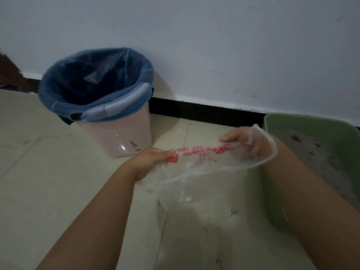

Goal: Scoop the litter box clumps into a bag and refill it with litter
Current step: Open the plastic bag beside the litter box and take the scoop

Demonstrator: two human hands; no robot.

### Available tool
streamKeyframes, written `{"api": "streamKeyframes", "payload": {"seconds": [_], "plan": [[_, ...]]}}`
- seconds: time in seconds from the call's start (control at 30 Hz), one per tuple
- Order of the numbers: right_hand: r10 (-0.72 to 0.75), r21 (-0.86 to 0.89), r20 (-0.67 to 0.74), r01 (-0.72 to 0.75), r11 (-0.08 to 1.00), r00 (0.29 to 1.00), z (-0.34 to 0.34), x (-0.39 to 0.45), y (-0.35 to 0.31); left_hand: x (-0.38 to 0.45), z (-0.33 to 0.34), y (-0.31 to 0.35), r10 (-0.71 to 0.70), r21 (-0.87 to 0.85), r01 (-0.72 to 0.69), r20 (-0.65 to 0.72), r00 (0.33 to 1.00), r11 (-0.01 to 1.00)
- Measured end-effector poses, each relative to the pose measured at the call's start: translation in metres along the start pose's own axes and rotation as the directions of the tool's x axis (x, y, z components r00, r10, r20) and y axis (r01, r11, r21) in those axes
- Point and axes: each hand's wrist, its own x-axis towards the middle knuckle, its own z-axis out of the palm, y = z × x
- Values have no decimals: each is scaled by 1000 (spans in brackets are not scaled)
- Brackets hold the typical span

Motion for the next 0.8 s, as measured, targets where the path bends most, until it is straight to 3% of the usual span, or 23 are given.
{"api": "streamKeyframes", "payload": {"seconds": [0.07,0.2,0.33,0.37,0.47,0.57,0.63,0.7,0.8], "plan": [[-6,3,-76,6,1000,997,-3,-6,10,1,-8,-1,-2,-208,1,-5,1000,978],[-270,11,-180,277,961,946,-23,1,34,8,-16,-8,-30,-460,-17,-96,995,888],[-317,1,-159,322,947,935,-25,9,43,10,-8,-6,-99,-692,69,-3,995,718],[-313,18,-206,323,946,927,-26,13,44,12,-5,-4,-99,-719,59,-13,995,692],[-364,220,-259,421,880,895,-28,25,46,14,7,3,-82,-727,-114,-229,970,677],[-410,339,-286,492,802,866,-25,31,45,11,14,7,-36,-809,-96,-143,989,580],[-394,339,-317,491,803,863,-26,37,46,11,15,7,-36,-811,-92,-138,990,577],[-374,271,-299,454,849,878,-23,40,47,12,14,6,-96,-812,-154,-249,964,564],[-330,287,-266,402,870,906,-14,36,40,13,5,2,-189,-883,-228,-327,926,411]]}}
